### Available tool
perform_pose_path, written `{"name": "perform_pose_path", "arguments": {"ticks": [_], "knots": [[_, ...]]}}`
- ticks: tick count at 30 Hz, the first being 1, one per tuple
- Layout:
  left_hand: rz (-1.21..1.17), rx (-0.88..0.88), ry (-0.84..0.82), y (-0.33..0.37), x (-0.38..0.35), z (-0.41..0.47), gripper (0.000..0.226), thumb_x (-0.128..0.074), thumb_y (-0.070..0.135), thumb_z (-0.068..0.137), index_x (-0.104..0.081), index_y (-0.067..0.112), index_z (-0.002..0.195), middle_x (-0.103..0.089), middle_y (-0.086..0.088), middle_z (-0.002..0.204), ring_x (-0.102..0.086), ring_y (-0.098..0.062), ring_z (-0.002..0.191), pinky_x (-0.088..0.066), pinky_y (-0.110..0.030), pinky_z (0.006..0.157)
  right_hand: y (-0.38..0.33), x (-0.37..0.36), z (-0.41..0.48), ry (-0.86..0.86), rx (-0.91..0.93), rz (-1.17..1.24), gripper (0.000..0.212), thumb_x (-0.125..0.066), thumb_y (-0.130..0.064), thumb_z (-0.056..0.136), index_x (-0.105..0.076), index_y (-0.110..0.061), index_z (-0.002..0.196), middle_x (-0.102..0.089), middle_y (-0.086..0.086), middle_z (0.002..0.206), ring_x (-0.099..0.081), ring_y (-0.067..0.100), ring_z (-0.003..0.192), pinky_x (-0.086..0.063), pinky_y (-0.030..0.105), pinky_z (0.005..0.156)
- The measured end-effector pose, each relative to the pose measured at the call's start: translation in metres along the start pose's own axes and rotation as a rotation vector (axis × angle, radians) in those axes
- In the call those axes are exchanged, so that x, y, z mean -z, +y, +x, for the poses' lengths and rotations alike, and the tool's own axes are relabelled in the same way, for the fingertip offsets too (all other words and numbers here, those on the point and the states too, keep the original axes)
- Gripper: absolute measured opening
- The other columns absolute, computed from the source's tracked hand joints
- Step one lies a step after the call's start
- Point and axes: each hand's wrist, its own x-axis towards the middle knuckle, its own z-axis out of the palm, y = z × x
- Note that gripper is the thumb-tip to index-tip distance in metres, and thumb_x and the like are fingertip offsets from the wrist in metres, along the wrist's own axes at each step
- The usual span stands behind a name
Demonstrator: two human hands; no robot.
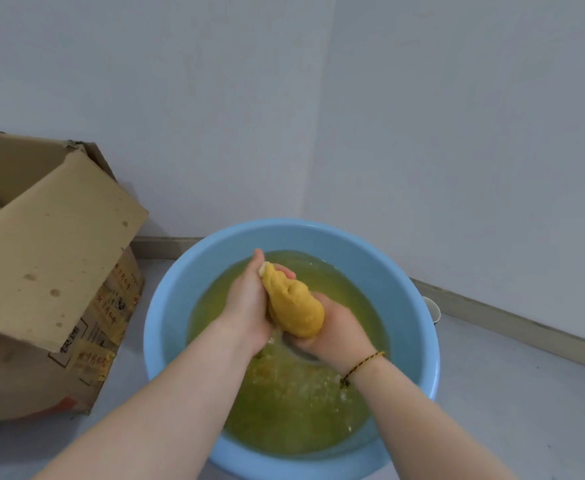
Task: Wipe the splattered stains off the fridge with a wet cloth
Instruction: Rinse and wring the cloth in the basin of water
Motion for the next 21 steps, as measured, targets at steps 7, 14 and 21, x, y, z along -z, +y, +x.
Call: {"name": "perform_pose_path", "arguments": {"ticks": [7, 14, 21], "knots": [[0.66, 0.373, -0.557, -0.001, 0.02, -0.002, 0.037, -0.069, 0.015, 0.077, -0.05, 0.025, 0.107, -0.063, -0.005, 0.099, -0.064, -0.018, 0.084, -0.055, -0.033, 0.069, 0.005, 0.016, 0.016, 0.489, 0.569, -0.719, 0.024, -0.073, -0.013, 0.034, -0.055, -0.018, 0.05, -0.049, -0.004, 0.048, -0.048, 0.015, 0.04, -0.019, 0.014, 0.039], [1.925, -0.189, -0.206, -0.018, 0.002, 0.003, 0.045, -0.061, 0.013, 0.079, -0.045, 0.012, 0.121, -0.057, -0.002, 0.093, -0.058, -0.022, 0.083, -0.048, -0.029, 0.069, 0.009, 0.003, 0.018, 0.065, 0.349, -0.754, 0.04, -0.053, -0.011, 0.085, -0.047, -0.016, 0.124, -0.061, 0.003, 0.109, -0.062, 0.025, 0.093, -0.04, 0.027, 0.064], [2.274, -0.814, -0.219, -0.012, 0.01, 0.01, 0.027, -0.034, 0.005, 0.094, -0.039, 0.008, 0.12, -0.054, -0.008, 0.12, -0.057, -0.027, 0.103, -0.035, -0.029, 0.066, -0.005, 0.01, 0.022, -0.249, 0.015, -0.32, 0.021, -0.05, -0.018, 0.085, -0.042, -0.019, 0.066, -0.056, 0.005, 0.079, -0.05, 0.019, 0.071, -0.037, 0.024, 0.06]]}}
